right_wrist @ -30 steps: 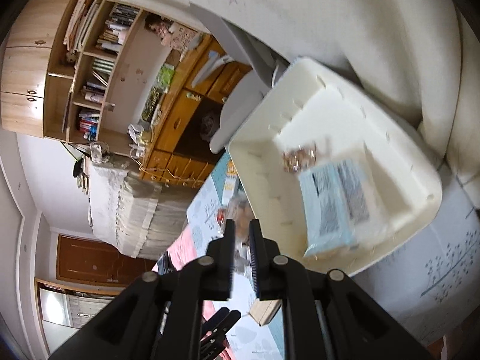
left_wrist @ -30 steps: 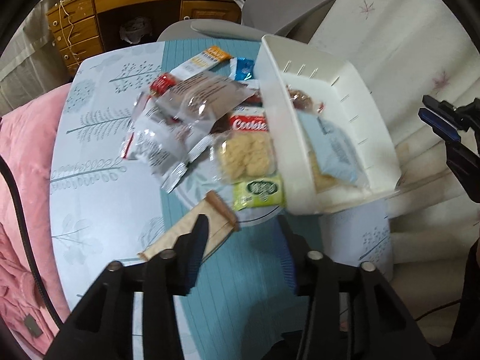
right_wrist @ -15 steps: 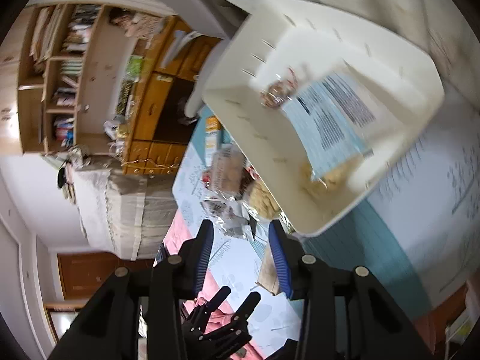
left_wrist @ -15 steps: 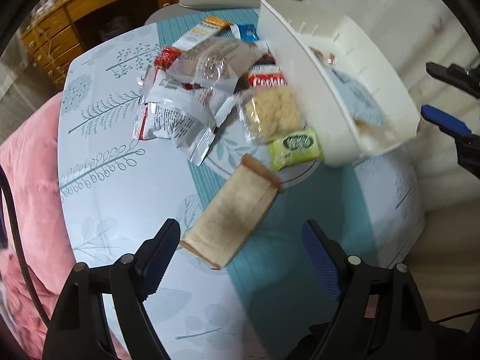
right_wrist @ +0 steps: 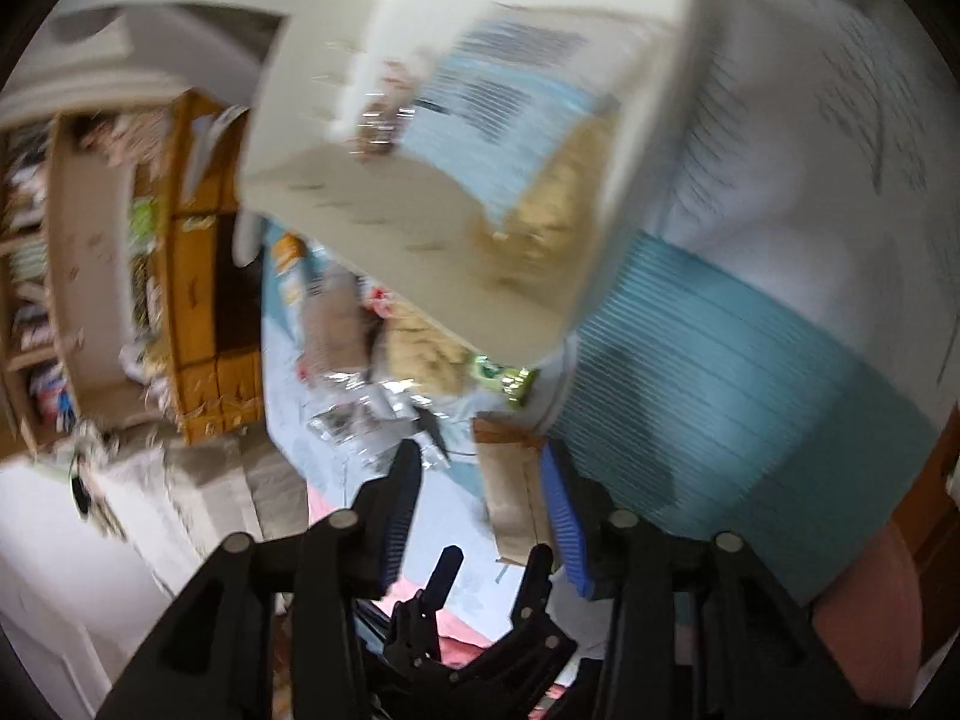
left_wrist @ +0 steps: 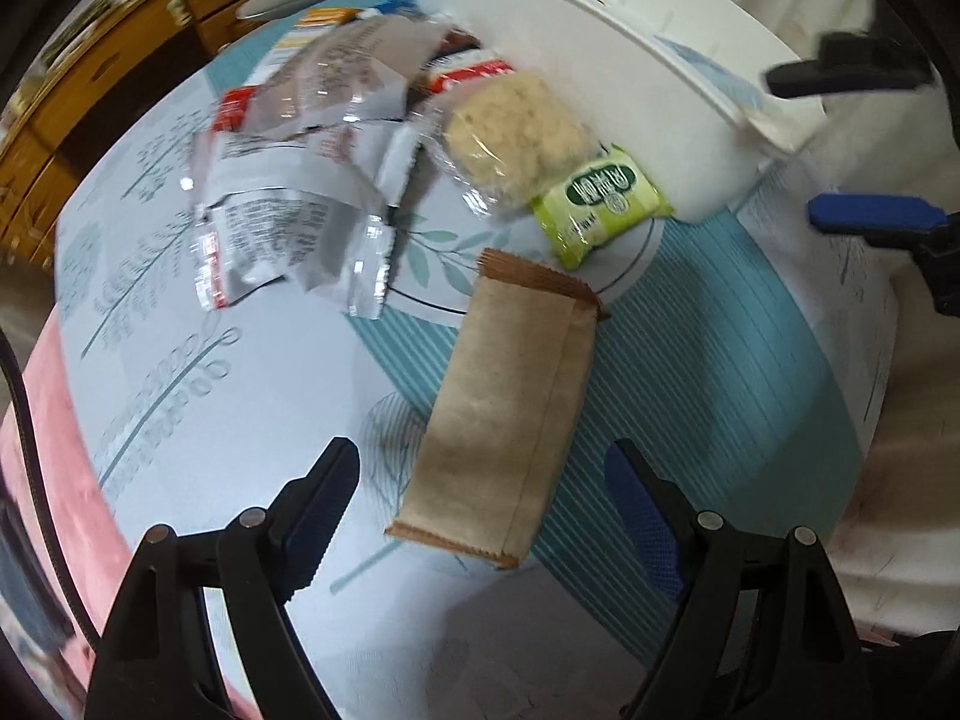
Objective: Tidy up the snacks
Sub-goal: 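Open the right tool to release the bread bag inside the tray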
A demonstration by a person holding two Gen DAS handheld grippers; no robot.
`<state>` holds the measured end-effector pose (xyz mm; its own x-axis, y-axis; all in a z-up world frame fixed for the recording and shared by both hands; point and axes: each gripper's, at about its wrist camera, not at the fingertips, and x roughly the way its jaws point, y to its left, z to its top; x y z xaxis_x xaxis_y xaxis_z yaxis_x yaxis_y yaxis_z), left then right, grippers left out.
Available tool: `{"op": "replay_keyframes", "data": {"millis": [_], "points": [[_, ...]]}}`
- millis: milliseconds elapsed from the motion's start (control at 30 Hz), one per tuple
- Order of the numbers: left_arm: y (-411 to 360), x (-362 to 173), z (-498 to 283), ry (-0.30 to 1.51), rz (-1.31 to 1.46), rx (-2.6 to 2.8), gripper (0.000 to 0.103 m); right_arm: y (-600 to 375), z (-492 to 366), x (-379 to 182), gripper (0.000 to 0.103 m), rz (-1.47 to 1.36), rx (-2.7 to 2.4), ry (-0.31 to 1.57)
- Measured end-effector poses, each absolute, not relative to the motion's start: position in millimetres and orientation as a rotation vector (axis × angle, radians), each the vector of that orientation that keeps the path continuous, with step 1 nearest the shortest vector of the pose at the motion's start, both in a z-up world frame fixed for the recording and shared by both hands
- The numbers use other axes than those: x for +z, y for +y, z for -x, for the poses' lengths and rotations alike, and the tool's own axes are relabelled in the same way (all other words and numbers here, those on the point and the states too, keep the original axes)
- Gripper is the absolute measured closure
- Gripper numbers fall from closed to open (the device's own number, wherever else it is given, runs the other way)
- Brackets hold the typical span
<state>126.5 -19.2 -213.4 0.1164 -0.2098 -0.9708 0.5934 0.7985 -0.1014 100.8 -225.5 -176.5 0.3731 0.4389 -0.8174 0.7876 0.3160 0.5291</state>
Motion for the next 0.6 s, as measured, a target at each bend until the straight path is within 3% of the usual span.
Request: {"op": "replay_keyframes", "data": {"millis": [467, 533, 600], "points": [[-31, -244, -123, 1.275, -0.46, -0.708, 0.022, -215, -104, -237, 0.058, -1.447, -0.663, 1.248], [-33, -243, -123, 1.254, -0.473, -0.707, 0.029, -213, -108, -240, 0.058, -1.443, -0.685, 1.246], [-34, -241, -122, 1.236, -0.474, -0.707, 0.046, -212, -113, -241, 0.058, -1.431, -0.687, 1.24]]}}
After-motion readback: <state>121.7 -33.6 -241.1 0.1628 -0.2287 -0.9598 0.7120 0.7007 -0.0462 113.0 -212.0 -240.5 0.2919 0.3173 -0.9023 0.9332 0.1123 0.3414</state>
